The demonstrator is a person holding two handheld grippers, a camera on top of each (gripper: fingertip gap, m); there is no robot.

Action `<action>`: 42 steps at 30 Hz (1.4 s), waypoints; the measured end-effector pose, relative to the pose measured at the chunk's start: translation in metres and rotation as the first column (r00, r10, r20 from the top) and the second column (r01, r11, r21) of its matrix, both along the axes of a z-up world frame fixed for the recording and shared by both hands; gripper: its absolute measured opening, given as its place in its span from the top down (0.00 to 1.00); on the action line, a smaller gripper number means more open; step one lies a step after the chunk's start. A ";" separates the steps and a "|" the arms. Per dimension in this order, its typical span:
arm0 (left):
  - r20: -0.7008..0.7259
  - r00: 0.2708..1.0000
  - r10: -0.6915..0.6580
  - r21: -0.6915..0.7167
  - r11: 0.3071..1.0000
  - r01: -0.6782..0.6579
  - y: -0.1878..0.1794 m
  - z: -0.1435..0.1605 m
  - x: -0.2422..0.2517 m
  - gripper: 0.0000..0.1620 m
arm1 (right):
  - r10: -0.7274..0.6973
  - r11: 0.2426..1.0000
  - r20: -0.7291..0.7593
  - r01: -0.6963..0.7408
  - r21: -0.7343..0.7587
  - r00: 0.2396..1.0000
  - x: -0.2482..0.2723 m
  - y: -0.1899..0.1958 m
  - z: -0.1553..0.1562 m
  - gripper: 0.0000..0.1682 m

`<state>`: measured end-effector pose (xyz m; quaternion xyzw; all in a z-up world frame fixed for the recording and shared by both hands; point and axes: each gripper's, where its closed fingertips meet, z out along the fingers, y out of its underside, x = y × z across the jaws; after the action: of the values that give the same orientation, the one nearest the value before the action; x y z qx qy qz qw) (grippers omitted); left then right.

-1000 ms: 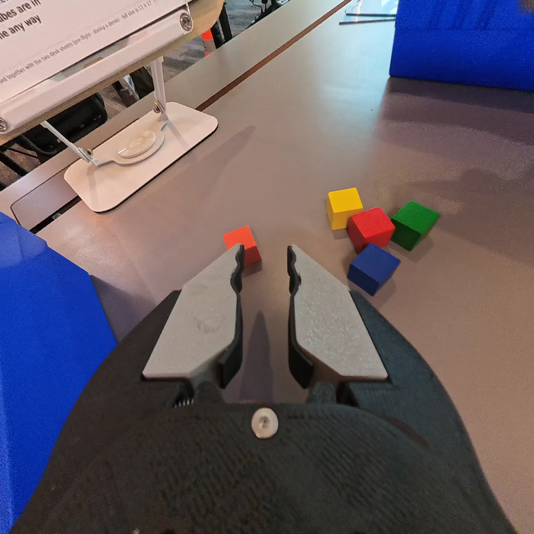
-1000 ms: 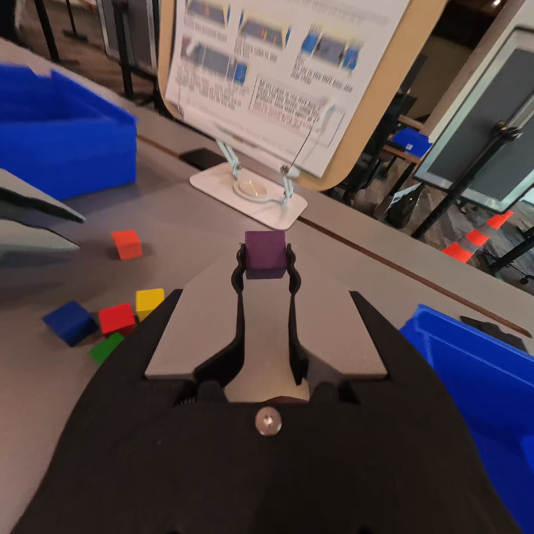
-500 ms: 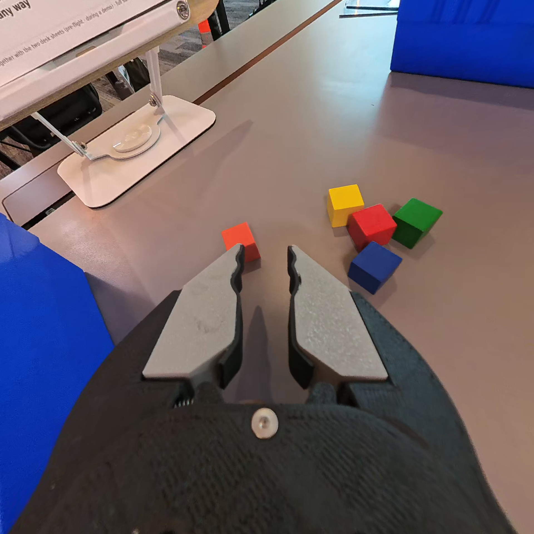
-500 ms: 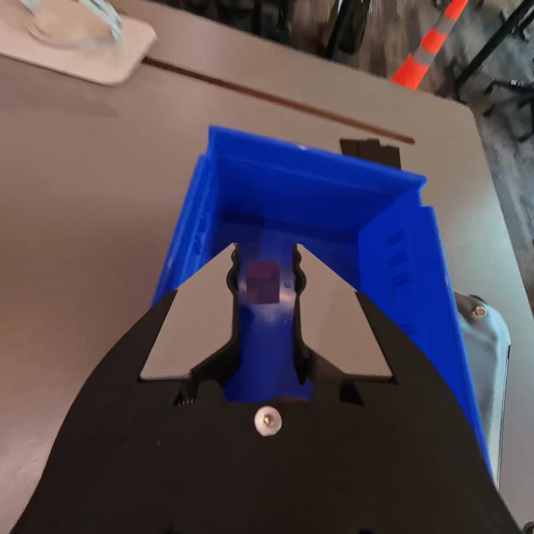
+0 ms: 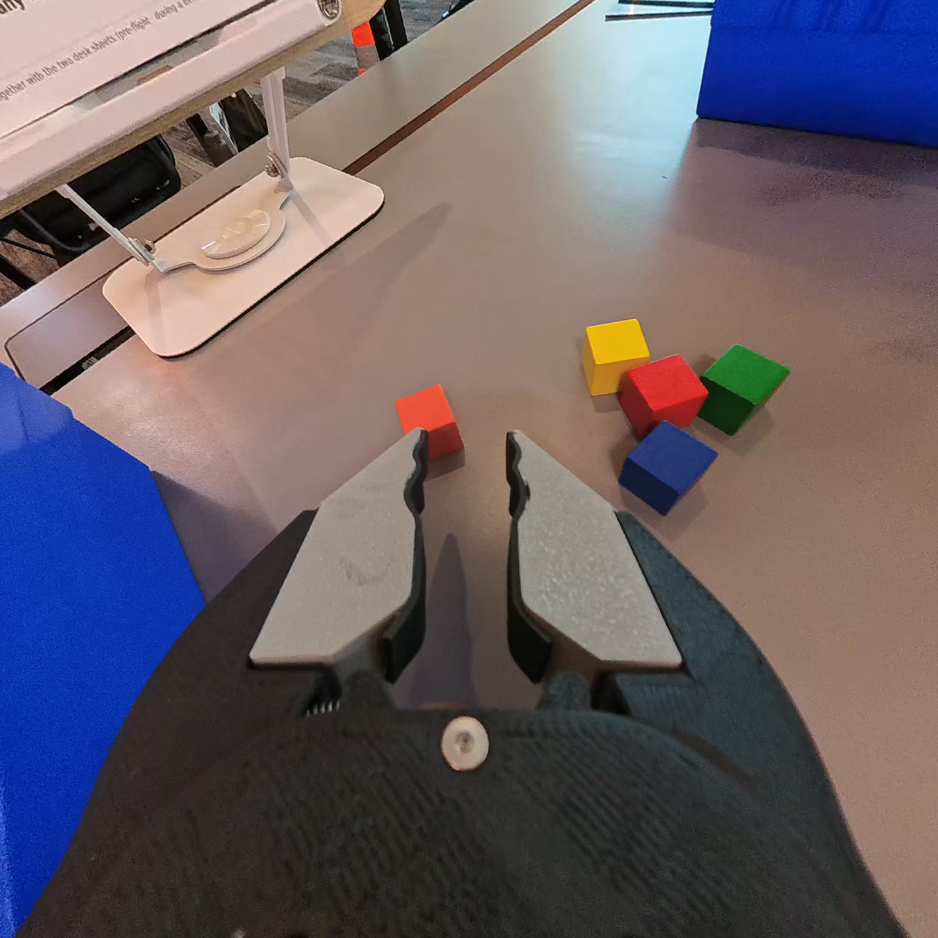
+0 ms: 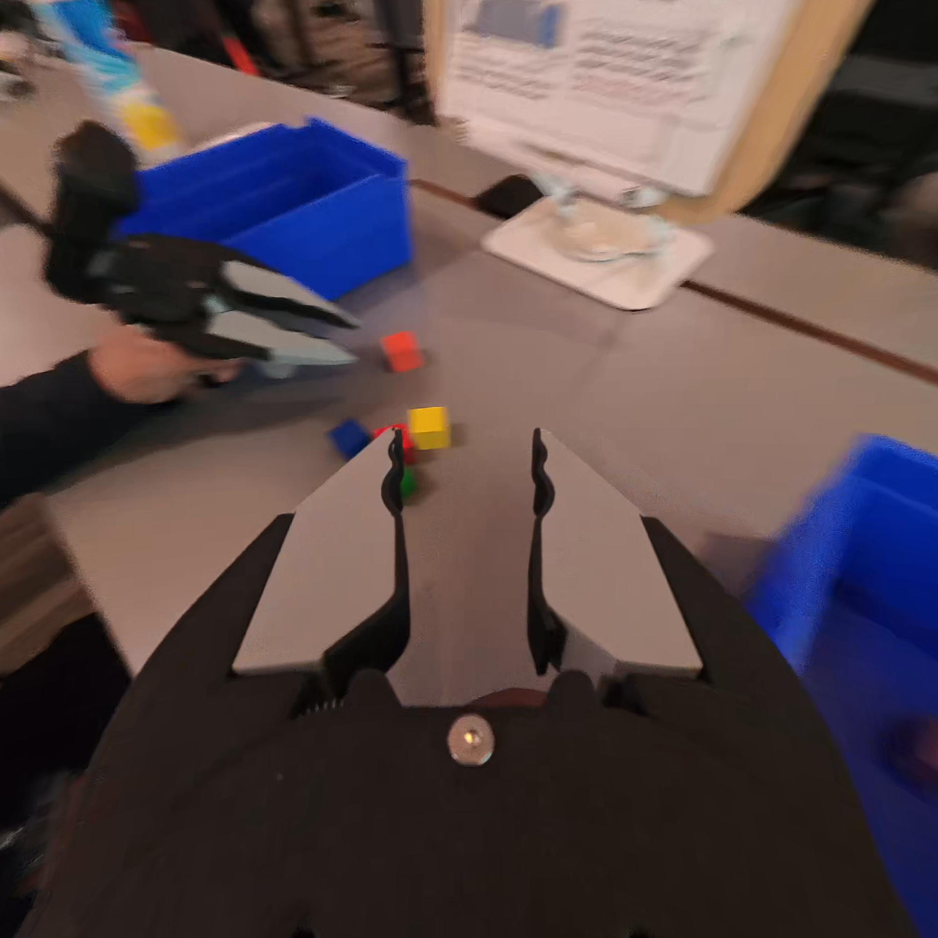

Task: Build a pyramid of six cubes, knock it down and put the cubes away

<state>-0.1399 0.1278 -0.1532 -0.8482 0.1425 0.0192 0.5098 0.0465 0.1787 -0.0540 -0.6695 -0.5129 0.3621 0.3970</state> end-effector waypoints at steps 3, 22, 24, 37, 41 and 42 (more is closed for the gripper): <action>0.009 1.000 -0.007 0.005 1.000 0.007 0.000 0.001 0.001 0.82 | 0.092 0.996 0.052 -0.091 -0.014 0.994 -0.032 -0.023 -0.037 0.71; -0.015 1.000 -0.016 -0.020 1.000 0.016 0.000 -0.004 0.001 0.79 | 0.115 0.960 0.071 -0.129 0.247 0.991 -0.041 -0.037 -0.044 0.85; -0.019 1.000 -0.015 -0.021 1.000 0.015 0.000 -0.005 0.001 0.79 | -0.014 0.948 -0.020 0.020 0.317 1.000 -0.014 -0.015 -0.001 0.85; -0.012 1.000 -0.008 -0.038 0.999 0.007 0.001 -0.010 -0.001 0.79 | -0.523 0.851 0.311 0.503 0.149 0.793 0.171 0.127 -0.055 0.77; -0.007 1.000 -0.013 -0.073 0.997 0.013 0.001 -0.018 0.001 0.79 | -0.501 0.856 0.141 0.465 0.225 0.854 0.155 0.099 -0.012 0.81; -0.005 1.000 -0.018 -0.080 0.997 0.018 0.001 -0.020 0.002 0.79 | -0.455 0.878 0.108 0.425 0.218 0.884 0.142 0.086 -0.003 0.82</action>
<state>-0.1378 0.1289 -0.1731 -0.8665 0.1523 0.0116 0.4753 0.1883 0.2642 -0.0573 -0.7544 -0.4082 0.1584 0.4890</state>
